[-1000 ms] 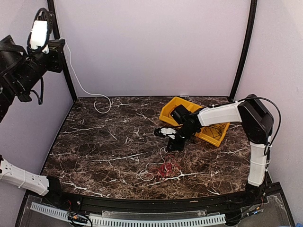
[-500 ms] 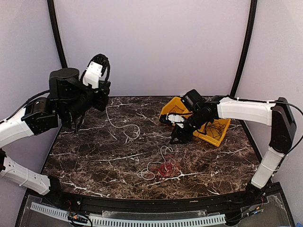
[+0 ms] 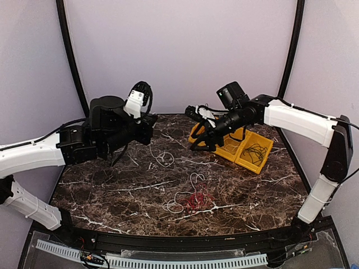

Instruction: Untangle the cables

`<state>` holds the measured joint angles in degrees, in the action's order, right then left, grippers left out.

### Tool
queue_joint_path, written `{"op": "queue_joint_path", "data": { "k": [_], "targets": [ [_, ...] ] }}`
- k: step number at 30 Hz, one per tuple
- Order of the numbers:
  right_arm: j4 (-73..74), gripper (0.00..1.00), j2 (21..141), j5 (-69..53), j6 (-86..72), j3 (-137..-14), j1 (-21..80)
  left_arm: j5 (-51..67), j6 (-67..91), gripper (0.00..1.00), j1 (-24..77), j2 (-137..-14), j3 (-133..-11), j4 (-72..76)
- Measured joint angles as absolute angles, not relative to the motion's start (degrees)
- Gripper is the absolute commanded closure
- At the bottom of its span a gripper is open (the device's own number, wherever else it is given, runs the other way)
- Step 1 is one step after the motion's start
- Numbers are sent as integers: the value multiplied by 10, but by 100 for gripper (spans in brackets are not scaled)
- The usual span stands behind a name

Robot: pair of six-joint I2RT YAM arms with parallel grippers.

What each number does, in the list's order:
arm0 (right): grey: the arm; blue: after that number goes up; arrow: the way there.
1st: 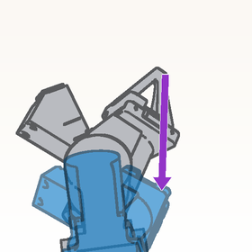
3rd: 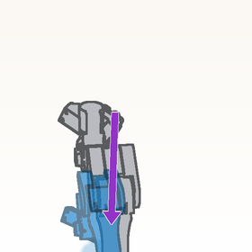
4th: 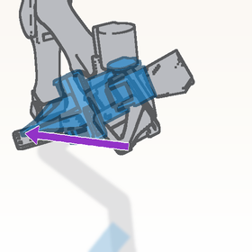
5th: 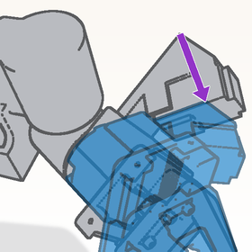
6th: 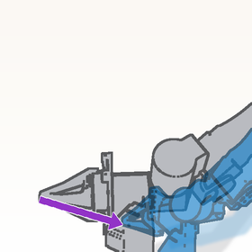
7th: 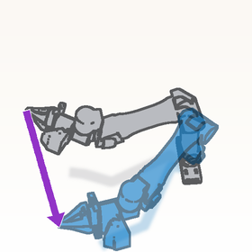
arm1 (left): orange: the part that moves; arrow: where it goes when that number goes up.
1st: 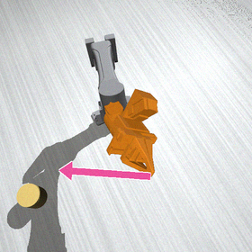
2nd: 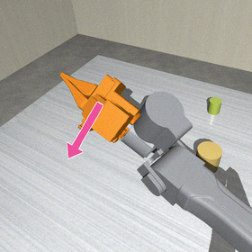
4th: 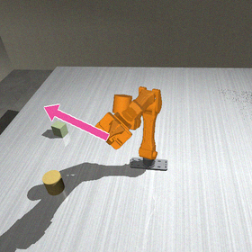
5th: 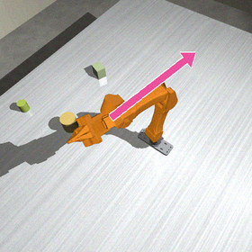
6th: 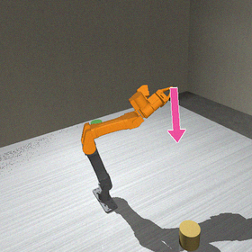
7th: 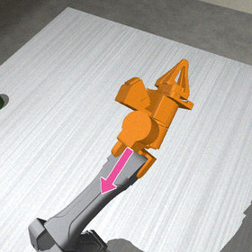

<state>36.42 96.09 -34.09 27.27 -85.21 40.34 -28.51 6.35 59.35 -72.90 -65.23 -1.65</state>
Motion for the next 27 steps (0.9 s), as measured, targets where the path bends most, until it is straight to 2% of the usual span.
{"op": "queue_joint_path", "data": {
  "k": [9,27],
  "targets": [
    [365,33,1016,-414,245,-910,404,-238,130,100,594,-747,-622,55],
    [363,32,1077,-525,187,-982,428,-164,158,100,592,-740,-604,162]
  ]
}}
